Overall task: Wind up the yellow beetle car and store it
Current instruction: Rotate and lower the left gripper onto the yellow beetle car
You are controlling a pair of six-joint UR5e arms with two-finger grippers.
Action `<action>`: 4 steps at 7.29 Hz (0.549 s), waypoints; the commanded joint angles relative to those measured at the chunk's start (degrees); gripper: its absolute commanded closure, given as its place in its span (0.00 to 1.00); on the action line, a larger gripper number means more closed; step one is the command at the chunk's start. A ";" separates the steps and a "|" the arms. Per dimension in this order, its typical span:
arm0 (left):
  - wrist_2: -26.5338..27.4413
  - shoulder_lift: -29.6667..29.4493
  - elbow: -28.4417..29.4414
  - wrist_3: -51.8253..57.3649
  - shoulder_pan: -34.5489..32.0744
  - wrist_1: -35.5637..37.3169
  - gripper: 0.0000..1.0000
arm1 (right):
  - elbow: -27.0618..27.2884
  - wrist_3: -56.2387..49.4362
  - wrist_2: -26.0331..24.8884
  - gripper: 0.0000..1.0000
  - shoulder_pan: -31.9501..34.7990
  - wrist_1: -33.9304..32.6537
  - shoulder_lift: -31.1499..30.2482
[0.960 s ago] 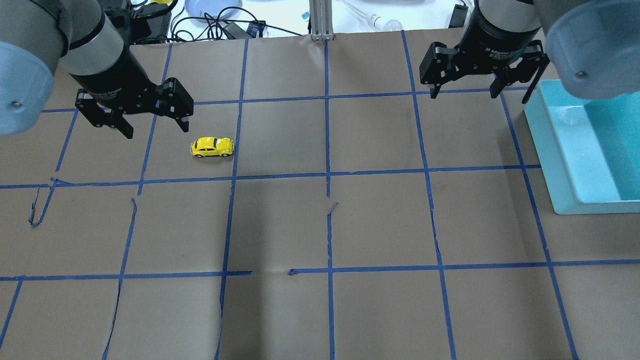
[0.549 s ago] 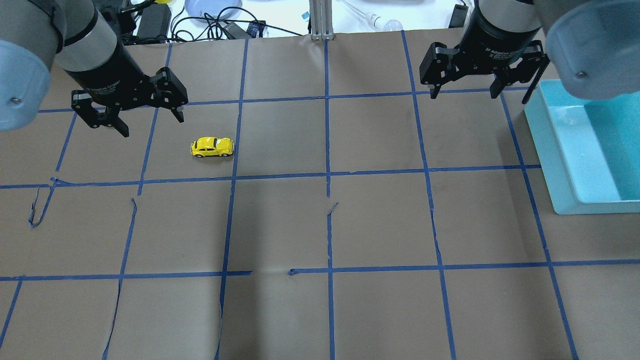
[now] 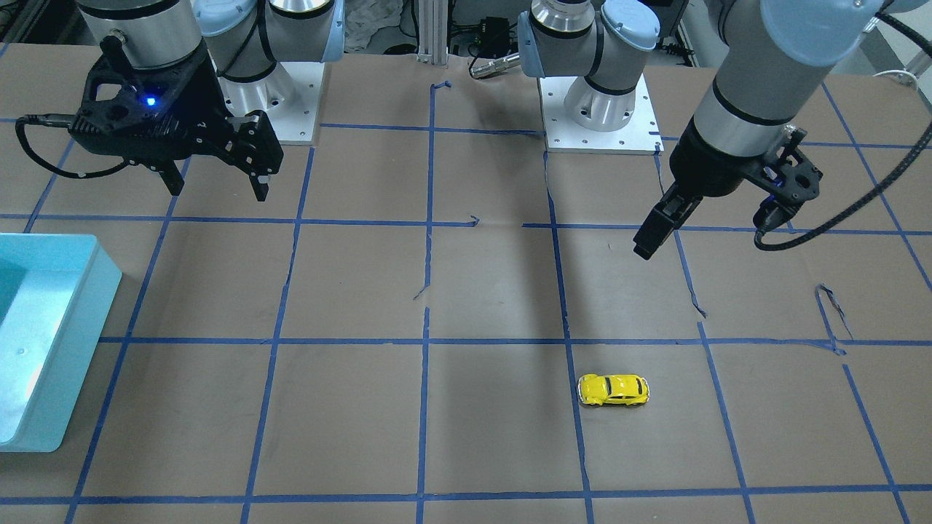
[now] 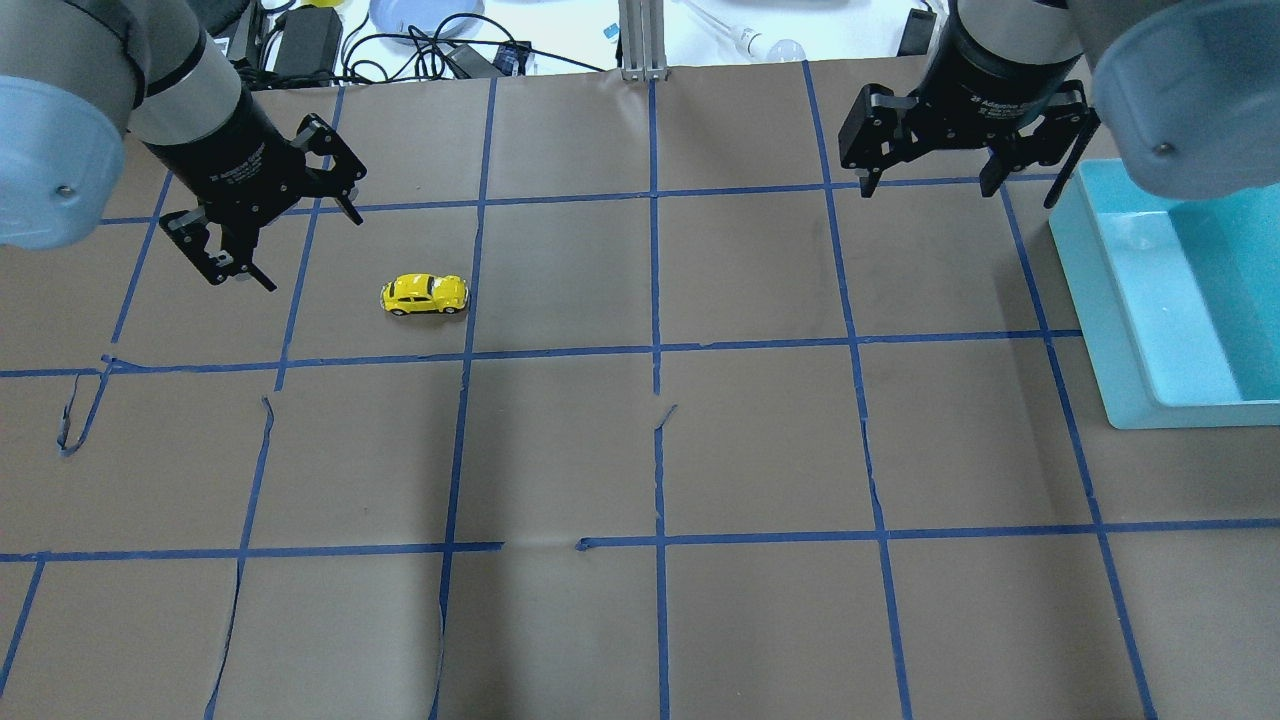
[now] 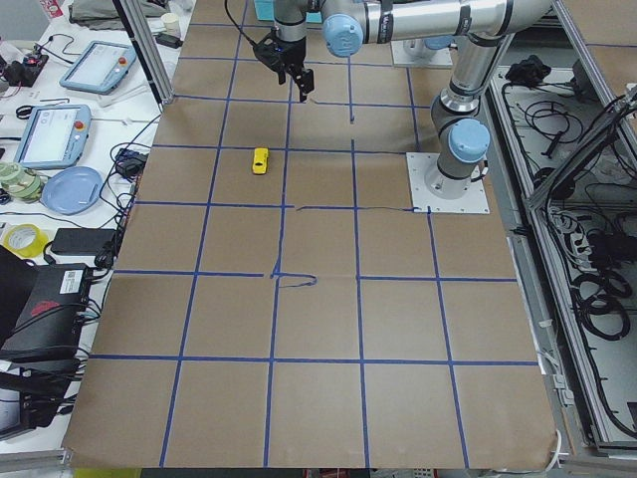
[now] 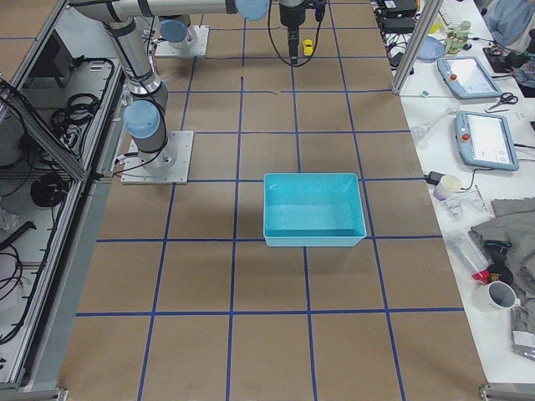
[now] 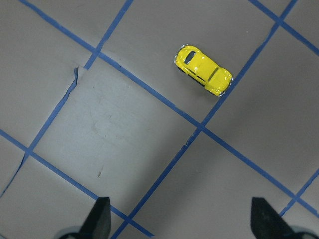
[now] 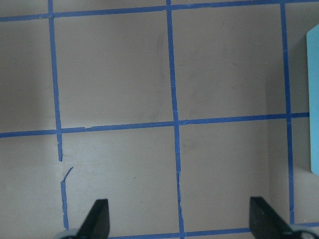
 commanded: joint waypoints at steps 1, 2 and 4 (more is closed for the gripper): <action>-1.72 -4.41 0.31 -11.18 0.04 7.51 0.00 | 0.03 0.00 0.09 0.00 0.00 0.00 0.02; -2.43 -7.04 -0.03 -12.37 0.04 11.28 0.00 | 0.03 0.00 0.26 0.00 0.00 0.00 0.02; -2.70 -12.40 -0.12 -19.72 0.04 17.97 0.00 | -0.06 0.00 0.35 0.00 0.00 0.00 0.02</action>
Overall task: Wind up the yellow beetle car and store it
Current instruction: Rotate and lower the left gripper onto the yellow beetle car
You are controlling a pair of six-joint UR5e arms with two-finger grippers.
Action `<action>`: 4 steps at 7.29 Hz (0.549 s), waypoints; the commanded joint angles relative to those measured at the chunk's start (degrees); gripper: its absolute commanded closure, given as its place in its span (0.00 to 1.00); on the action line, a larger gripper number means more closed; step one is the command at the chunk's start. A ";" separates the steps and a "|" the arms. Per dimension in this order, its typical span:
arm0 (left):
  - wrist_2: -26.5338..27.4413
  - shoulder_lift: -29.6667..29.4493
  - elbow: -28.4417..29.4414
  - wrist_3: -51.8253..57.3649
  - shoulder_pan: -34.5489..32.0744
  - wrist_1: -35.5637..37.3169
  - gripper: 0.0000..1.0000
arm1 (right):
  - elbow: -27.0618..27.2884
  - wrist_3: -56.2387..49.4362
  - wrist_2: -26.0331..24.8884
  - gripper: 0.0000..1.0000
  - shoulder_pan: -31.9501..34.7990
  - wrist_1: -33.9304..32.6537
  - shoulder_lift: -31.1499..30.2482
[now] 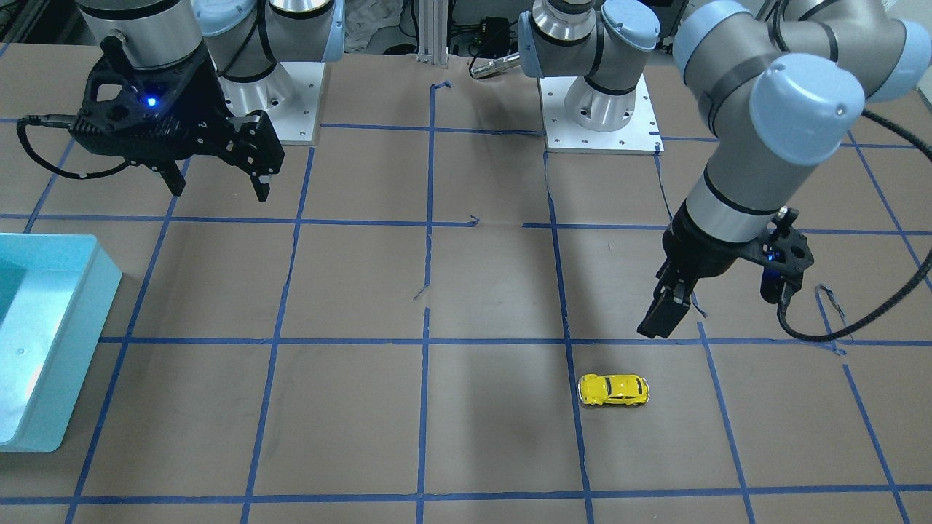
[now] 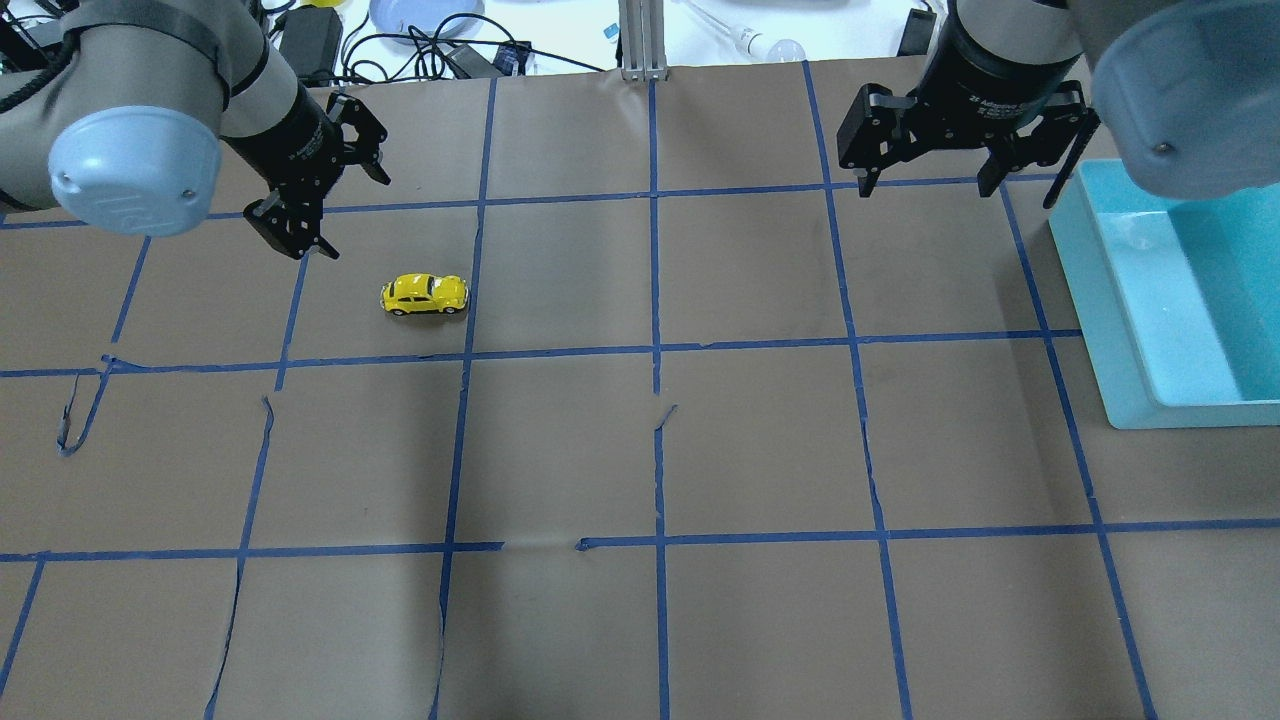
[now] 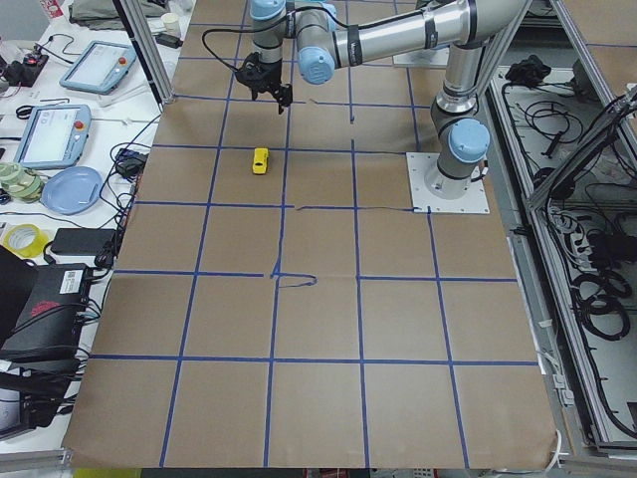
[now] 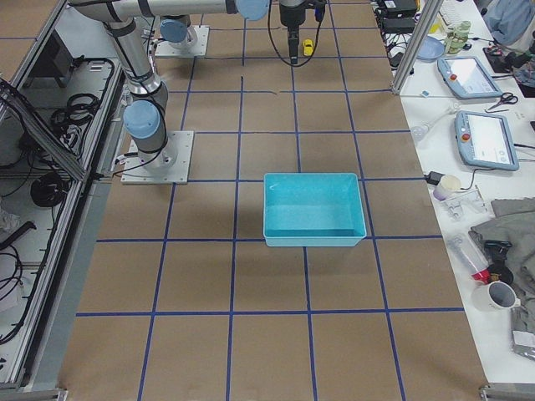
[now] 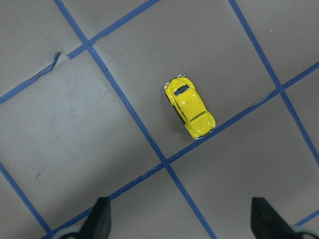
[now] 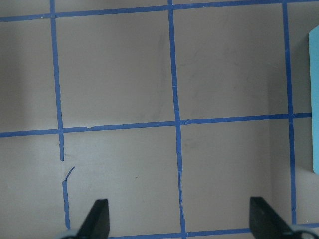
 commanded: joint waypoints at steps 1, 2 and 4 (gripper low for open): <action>-0.08 -5.62 -0.13 -5.00 0.09 4.47 0.00 | 0.05 0.00 0.10 0.00 0.00 0.09 0.00; -0.08 -7.56 -0.04 -5.88 0.26 4.83 0.00 | 0.05 0.00 0.11 0.00 0.00 0.26 0.09; -1.30 -11.07 -0.30 -10.45 2.10 4.83 0.00 | 0.05 0.00 -0.07 0.00 -0.09 0.26 0.09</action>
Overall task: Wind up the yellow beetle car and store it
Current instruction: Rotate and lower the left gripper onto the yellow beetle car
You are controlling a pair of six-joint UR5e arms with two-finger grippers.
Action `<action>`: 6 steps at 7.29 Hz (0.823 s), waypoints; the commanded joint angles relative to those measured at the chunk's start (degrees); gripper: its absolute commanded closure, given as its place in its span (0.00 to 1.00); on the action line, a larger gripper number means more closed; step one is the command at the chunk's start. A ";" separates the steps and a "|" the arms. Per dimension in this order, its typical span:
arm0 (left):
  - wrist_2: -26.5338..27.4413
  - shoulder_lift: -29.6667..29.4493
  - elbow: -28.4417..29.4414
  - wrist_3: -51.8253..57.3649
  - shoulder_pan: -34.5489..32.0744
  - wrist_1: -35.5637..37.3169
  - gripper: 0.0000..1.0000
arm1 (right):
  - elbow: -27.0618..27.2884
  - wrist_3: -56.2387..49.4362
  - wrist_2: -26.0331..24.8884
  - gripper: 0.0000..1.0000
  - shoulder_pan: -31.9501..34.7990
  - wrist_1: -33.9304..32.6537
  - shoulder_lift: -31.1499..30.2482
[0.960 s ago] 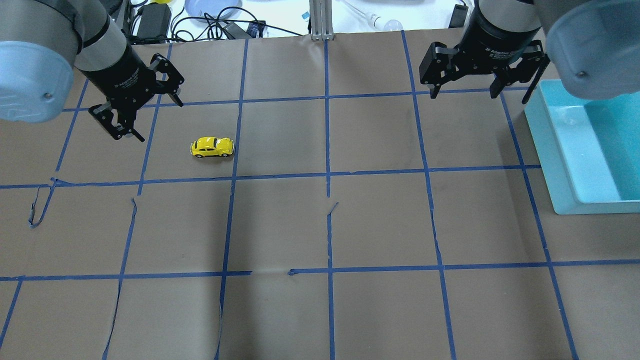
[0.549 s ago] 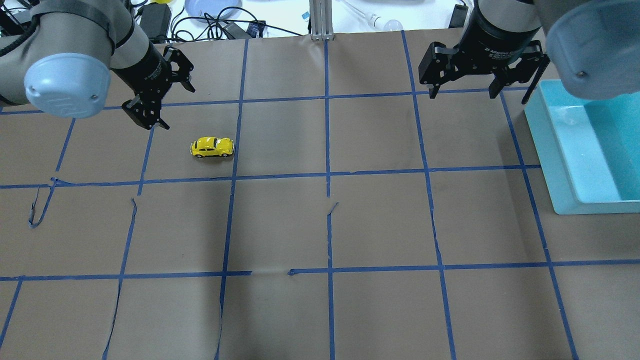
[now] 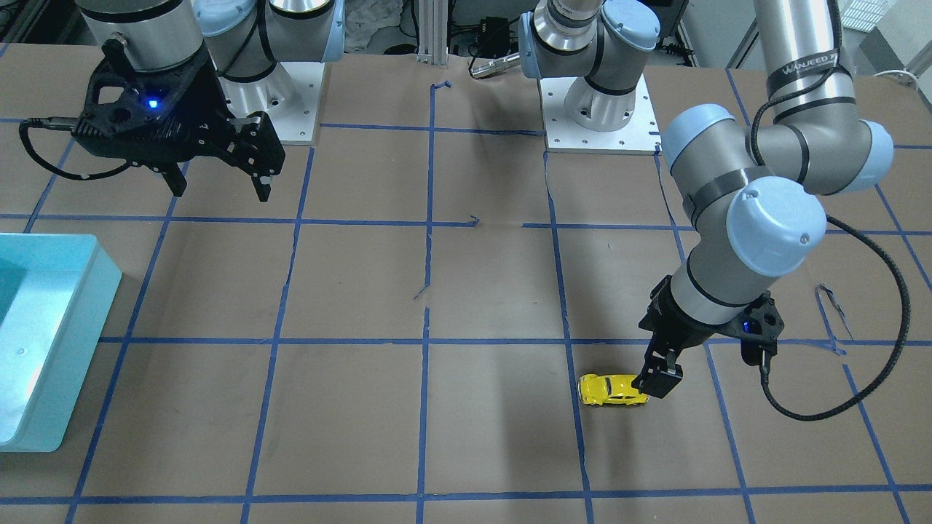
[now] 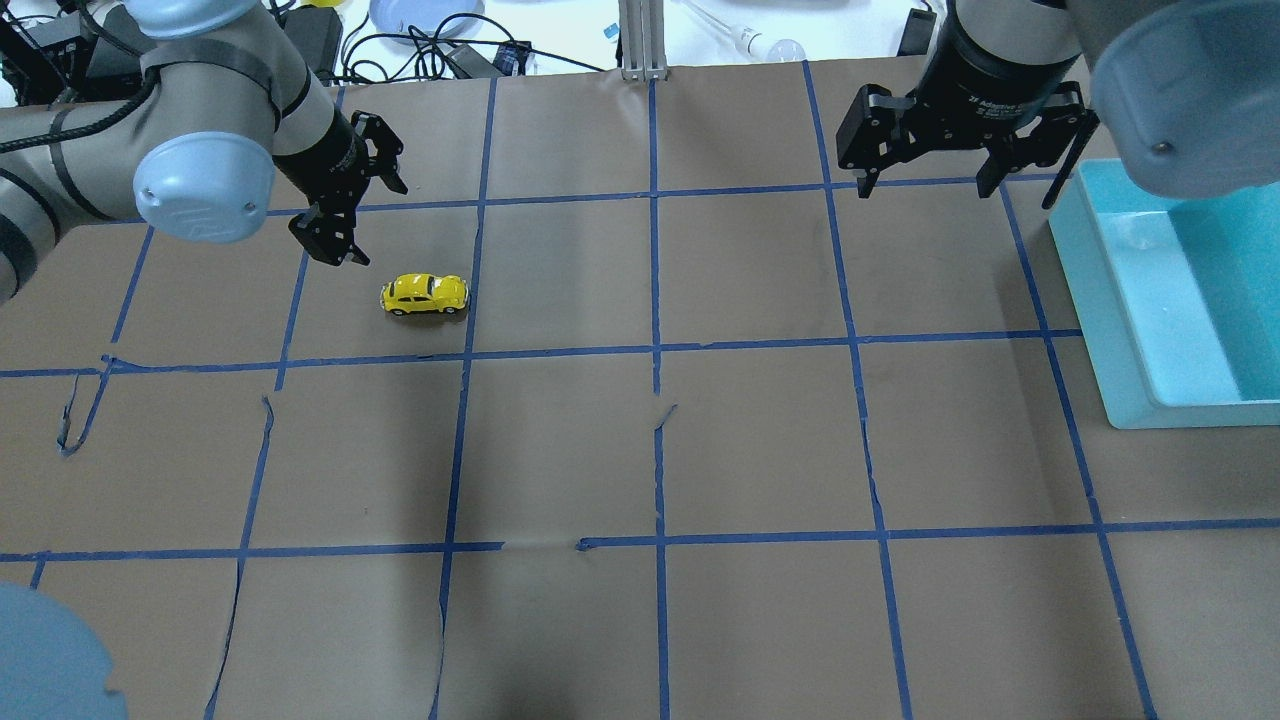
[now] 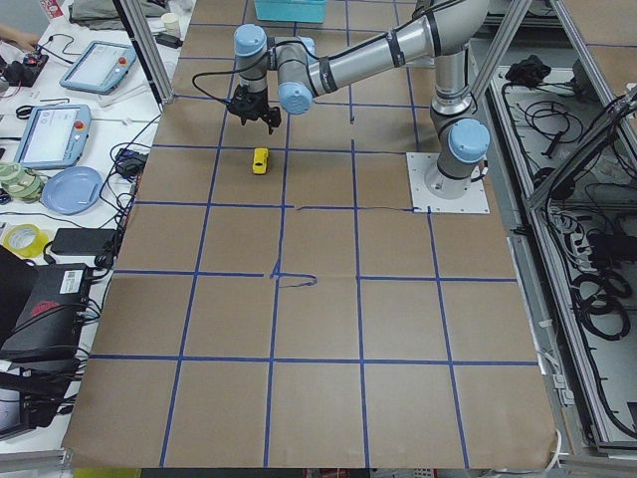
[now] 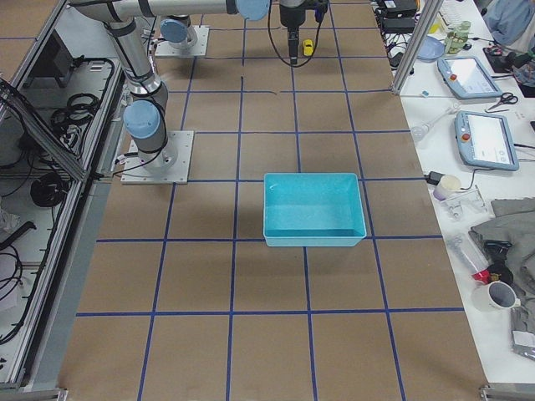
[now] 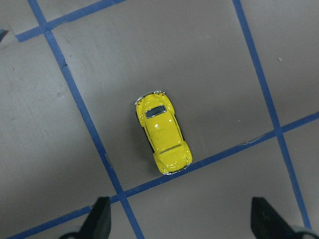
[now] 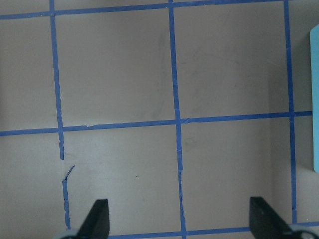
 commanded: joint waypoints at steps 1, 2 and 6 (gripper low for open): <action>-1.55 -4.23 -0.26 -2.26 1.58 0.11 0.00 | 0.09 0.00 -0.10 0.00 0.02 0.03 -0.11; -1.56 -5.73 -0.43 -2.61 1.58 0.11 0.00 | 0.09 0.00 -0.01 0.00 0.02 0.03 -0.11; -1.56 -10.48 -0.25 -6.37 1.58 4.81 0.00 | 0.01 0.00 0.08 0.00 0.02 0.11 -0.11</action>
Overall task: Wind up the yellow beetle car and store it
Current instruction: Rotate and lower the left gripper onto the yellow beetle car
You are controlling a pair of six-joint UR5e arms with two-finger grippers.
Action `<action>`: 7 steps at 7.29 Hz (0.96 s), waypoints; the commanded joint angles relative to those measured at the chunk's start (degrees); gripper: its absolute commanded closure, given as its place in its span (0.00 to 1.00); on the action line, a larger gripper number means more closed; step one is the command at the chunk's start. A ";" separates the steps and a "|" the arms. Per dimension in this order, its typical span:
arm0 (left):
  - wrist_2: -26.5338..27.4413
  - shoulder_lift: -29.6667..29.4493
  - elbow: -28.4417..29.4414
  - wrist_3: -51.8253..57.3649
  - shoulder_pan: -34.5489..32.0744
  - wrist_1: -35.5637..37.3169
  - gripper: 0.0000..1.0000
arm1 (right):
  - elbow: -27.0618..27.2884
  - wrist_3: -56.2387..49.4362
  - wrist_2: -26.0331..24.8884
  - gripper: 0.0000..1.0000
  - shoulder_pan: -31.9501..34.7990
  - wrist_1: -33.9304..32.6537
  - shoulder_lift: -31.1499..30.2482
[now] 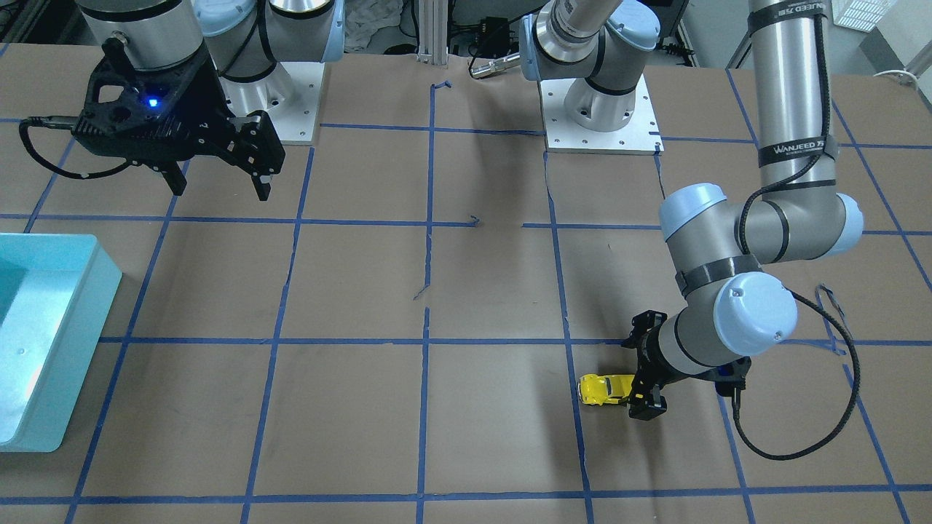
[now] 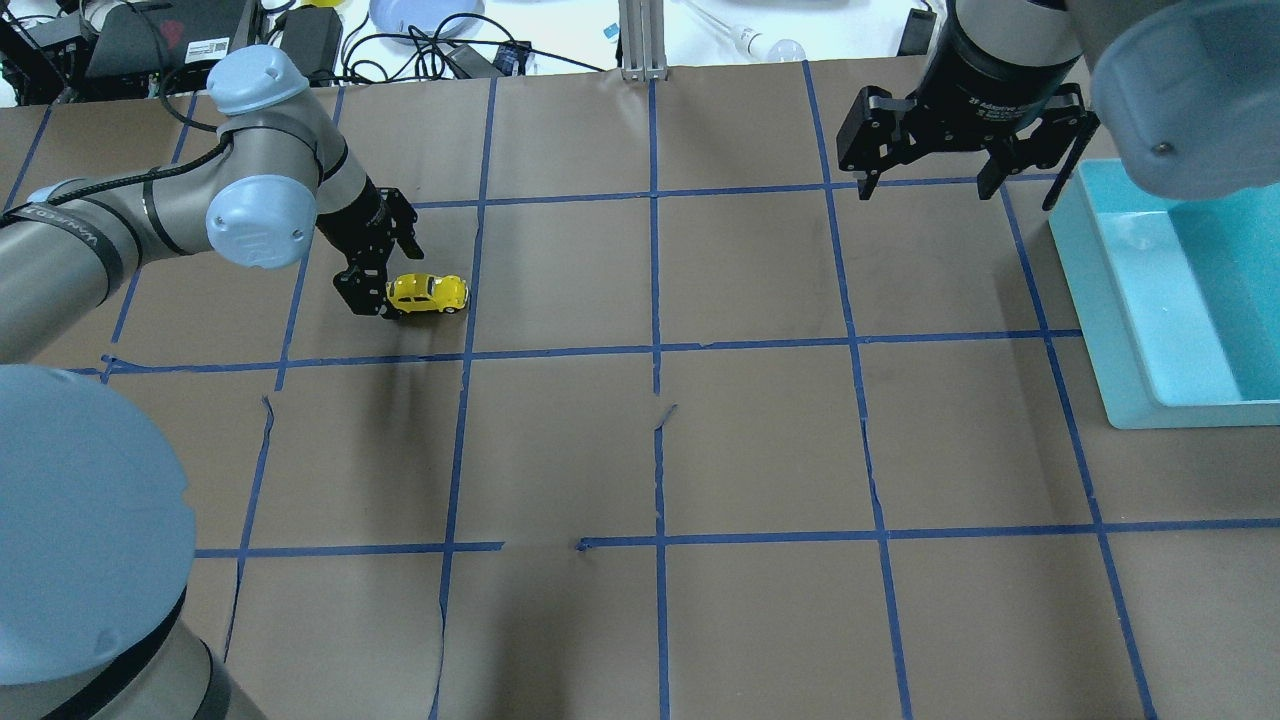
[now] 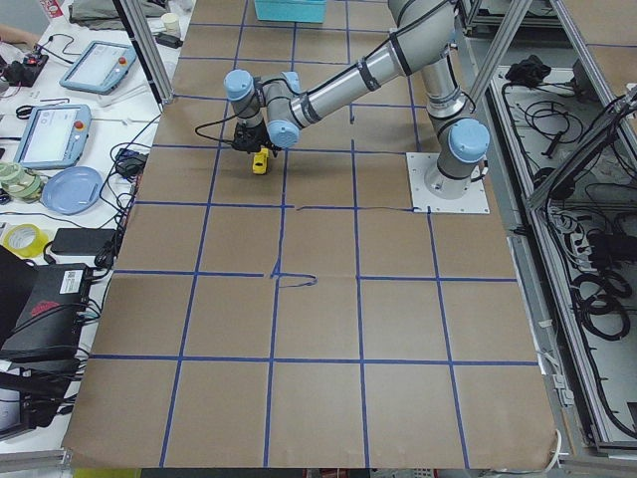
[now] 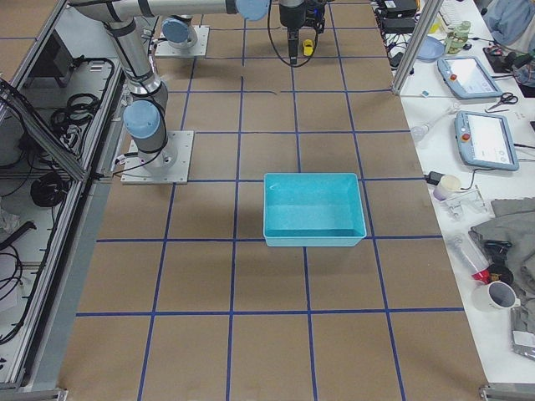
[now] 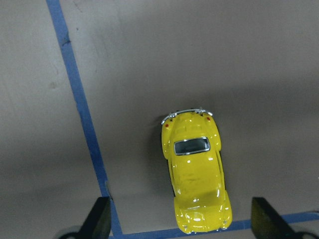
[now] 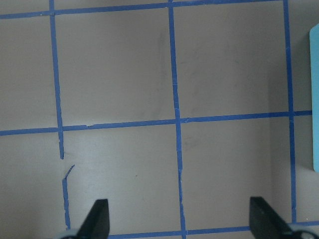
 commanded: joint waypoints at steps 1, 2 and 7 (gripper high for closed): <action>0.00 -2.59 -0.27 -1.97 0.00 4.22 0.00 | -0.04 0.00 0.07 0.00 0.00 0.02 0.00; -0.08 -2.86 -0.36 -2.23 0.00 4.23 0.00 | -0.04 0.00 0.07 0.00 0.00 0.02 0.00; -0.96 -1.55 0.34 -1.36 0.00 4.40 1.00 | -0.04 0.00 0.07 0.00 0.00 0.02 0.00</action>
